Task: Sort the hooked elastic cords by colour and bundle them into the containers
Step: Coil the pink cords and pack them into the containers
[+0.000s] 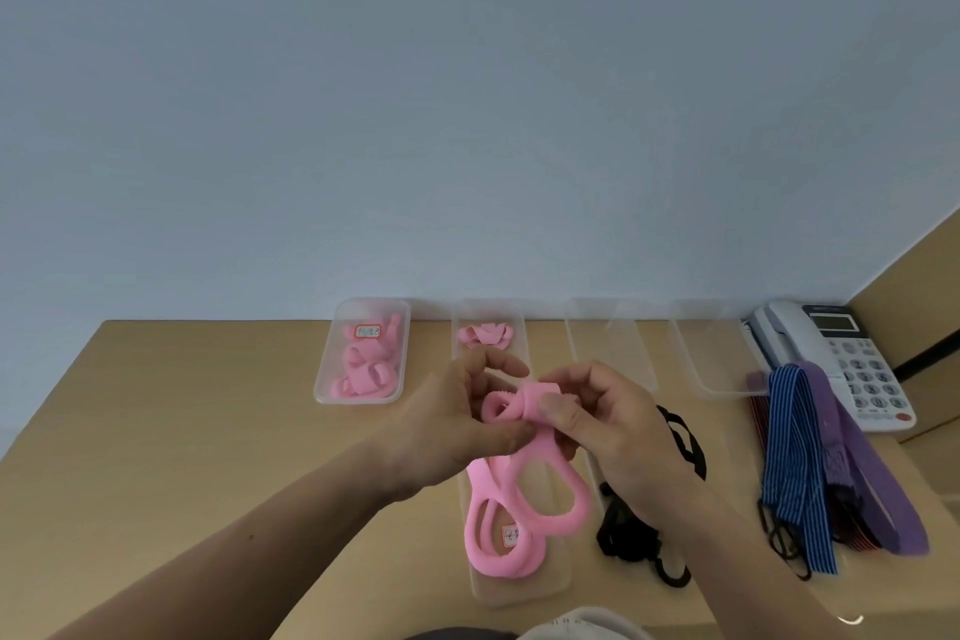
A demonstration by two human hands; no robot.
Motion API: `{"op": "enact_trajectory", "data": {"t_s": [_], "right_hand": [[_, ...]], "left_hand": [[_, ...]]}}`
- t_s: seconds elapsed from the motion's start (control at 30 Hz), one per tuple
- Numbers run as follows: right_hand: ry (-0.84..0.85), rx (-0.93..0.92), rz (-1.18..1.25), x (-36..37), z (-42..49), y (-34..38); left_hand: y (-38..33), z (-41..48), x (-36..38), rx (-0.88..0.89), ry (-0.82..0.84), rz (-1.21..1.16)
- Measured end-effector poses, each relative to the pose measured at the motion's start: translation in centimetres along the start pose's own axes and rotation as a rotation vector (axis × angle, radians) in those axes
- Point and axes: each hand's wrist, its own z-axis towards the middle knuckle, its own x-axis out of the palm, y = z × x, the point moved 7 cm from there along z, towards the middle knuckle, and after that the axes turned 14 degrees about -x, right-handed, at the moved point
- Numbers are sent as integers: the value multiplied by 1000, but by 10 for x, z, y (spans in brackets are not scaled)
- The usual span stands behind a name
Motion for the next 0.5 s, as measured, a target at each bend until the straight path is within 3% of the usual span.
{"op": "enact_trajectory", "data": {"t_s": [0.13, 0.3, 0.5], "right_hand": [[6, -14, -32, -1, 1, -3], [21, -20, -35, 1, -3, -4], [42, -8, 0, 2, -7, -4]], "left_hand": [[0, -2, 2, -66, 22, 39], [-2, -5, 6, -123, 107, -149], [-1, -5, 5, -82, 92, -205]]}}
